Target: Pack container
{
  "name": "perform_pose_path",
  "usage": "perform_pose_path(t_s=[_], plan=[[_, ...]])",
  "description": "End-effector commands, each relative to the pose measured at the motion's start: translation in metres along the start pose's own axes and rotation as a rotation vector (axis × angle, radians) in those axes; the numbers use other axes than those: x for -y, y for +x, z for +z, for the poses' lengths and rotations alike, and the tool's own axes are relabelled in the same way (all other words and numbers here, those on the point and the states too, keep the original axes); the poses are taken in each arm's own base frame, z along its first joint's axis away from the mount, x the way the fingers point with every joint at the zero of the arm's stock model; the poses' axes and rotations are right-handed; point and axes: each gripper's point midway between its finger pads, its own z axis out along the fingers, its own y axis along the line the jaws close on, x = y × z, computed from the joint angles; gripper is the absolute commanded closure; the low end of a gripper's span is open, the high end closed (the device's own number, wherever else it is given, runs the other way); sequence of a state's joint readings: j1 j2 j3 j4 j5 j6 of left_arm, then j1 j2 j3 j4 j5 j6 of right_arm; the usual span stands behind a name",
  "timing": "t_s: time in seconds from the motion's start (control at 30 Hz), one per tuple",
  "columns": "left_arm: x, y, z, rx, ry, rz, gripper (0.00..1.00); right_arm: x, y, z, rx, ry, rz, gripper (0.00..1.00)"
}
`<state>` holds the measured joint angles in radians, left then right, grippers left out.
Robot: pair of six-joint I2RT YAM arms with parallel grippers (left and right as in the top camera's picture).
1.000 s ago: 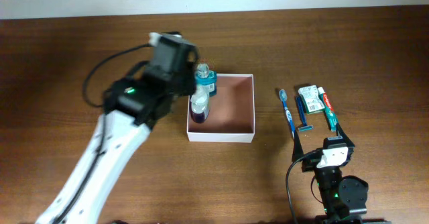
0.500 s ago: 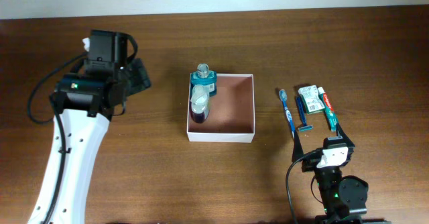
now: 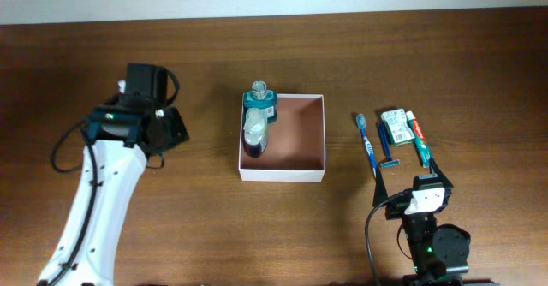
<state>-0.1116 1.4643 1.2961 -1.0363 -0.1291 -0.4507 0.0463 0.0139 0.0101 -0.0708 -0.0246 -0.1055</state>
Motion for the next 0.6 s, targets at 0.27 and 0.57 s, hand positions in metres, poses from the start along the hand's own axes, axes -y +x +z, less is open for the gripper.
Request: perform_pose_path(t_s=[0.27,0.57], plan=[[0.035,0.050,0.042,-0.153,0.235,0.063,1.00,0.001,0.001,0.000,0.001,0.002,0.002,0.01],[0.071,0.063,0.040,-0.132,0.301,0.189,1.00,0.001,0.001,0.000,0.002,0.002,0.002,0.02]])
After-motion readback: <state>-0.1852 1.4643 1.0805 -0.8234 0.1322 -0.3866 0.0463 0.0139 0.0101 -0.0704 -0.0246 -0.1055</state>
